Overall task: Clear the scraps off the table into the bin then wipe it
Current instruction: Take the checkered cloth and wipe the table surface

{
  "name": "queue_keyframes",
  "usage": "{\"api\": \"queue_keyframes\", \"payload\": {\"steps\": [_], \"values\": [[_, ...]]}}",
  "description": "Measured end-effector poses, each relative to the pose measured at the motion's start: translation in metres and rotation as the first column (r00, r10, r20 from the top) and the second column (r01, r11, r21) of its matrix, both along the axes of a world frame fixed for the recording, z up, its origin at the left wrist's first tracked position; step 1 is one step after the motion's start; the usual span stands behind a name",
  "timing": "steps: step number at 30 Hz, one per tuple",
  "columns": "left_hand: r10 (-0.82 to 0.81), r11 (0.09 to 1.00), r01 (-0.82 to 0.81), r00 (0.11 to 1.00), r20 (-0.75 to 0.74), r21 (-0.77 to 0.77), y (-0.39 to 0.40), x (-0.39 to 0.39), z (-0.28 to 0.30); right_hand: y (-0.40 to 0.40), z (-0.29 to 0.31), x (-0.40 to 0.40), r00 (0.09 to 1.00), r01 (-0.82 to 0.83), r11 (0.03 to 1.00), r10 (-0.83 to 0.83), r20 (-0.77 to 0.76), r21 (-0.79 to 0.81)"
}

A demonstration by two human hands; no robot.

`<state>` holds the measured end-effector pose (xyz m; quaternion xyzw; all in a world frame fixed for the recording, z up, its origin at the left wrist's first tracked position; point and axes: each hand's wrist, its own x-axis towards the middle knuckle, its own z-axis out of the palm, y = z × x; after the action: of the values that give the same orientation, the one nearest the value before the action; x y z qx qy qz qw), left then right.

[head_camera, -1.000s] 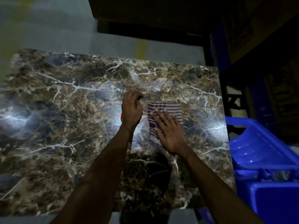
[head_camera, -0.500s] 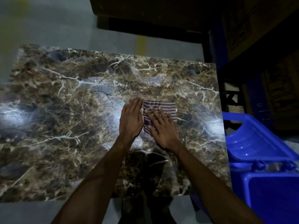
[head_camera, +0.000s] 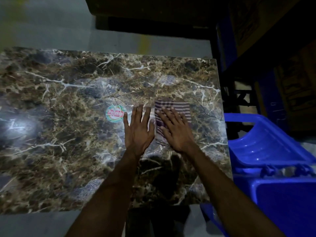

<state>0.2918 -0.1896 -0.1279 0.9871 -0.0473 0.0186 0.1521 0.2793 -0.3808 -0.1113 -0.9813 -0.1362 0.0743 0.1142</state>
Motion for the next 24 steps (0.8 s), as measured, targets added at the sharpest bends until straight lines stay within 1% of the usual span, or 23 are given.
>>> {"api": "queue_keyframes", "payload": {"steps": [2, 4, 5, 7, 8, 10, 11, 15, 17, 18, 20, 22, 24], "values": [[-0.027, 0.997, 0.029, 0.999, -0.031, 0.07, 0.0, 0.003, 0.002, -0.032, 0.002, -0.014, 0.999, 0.039, 0.999, -0.039, -0.003, 0.001], [-0.058, 0.99, 0.067, 0.996, -0.067, 0.127, -0.003, 0.008, 0.005, -0.055, 0.004, -0.009, 0.987, 0.161, 0.987, -0.161, -0.002, 0.003], [-0.048, 0.991, 0.058, 0.996, -0.08, 0.124, -0.006, 0.011, 0.006, -0.06, 0.005, 0.001, 0.973, 0.232, 0.973, -0.232, 0.011, 0.007], [0.044, 0.997, -0.038, 0.996, -0.083, 0.068, -0.02, 0.013, 0.007, -0.06, 0.006, 0.025, 0.939, 0.342, 0.939, -0.343, 0.027, 0.019], [0.1, 0.995, -0.097, 0.991, -0.084, 0.038, -0.028, 0.013, 0.006, -0.056, 0.004, 0.037, 0.929, 0.369, 0.929, -0.369, 0.025, 0.019], [0.168, 0.986, -0.168, 0.983, -0.073, 0.014, -0.04, 0.014, 0.004, -0.043, -0.002, 0.053, 0.932, 0.362, 0.932, -0.362, 0.033, 0.007], [0.174, 0.985, -0.174, 0.983, -0.061, 0.004, -0.04, 0.015, 0.002, -0.034, -0.003, 0.054, 0.943, 0.33, 0.944, -0.33, 0.032, 0.0], [0.084, 0.996, -0.084, 0.996, -0.006, 0.019, -0.034, 0.014, 0.001, -0.026, 0.0, 0.018, 0.998, 0.057, 0.998, -0.057, -0.007, -0.004], [0.033, 0.999, -0.033, 0.999, -0.023, -0.006, -0.035, 0.016, 0.0, -0.043, 0.002, -0.001, 1.0, -0.014, 1.0, 0.014, -0.008, -0.01], [0.005, 1.0, -0.005, 1.0, -0.025, -0.017, -0.035, 0.016, -0.001, -0.056, 0.003, -0.008, 1.0, 0.001, 1.0, -0.002, -0.013, -0.012], [-0.035, 0.999, 0.035, 0.999, -0.022, -0.007, -0.036, 0.017, -0.001, -0.081, 0.006, -0.012, 0.993, 0.116, 0.993, -0.116, -0.036, -0.011], [-0.07, 0.997, 0.071, 0.997, -0.022, 0.027, -0.037, 0.02, 0.001, -0.096, 0.007, 0.0, 0.969, 0.244, 0.97, -0.244, -0.029, 0.006], [-0.128, 0.991, 0.129, 0.992, -0.025, 0.043, -0.04, 0.021, 0.003, -0.094, 0.007, 0.023, 0.944, 0.331, 0.943, -0.331, 0.0, 0.02]]}}
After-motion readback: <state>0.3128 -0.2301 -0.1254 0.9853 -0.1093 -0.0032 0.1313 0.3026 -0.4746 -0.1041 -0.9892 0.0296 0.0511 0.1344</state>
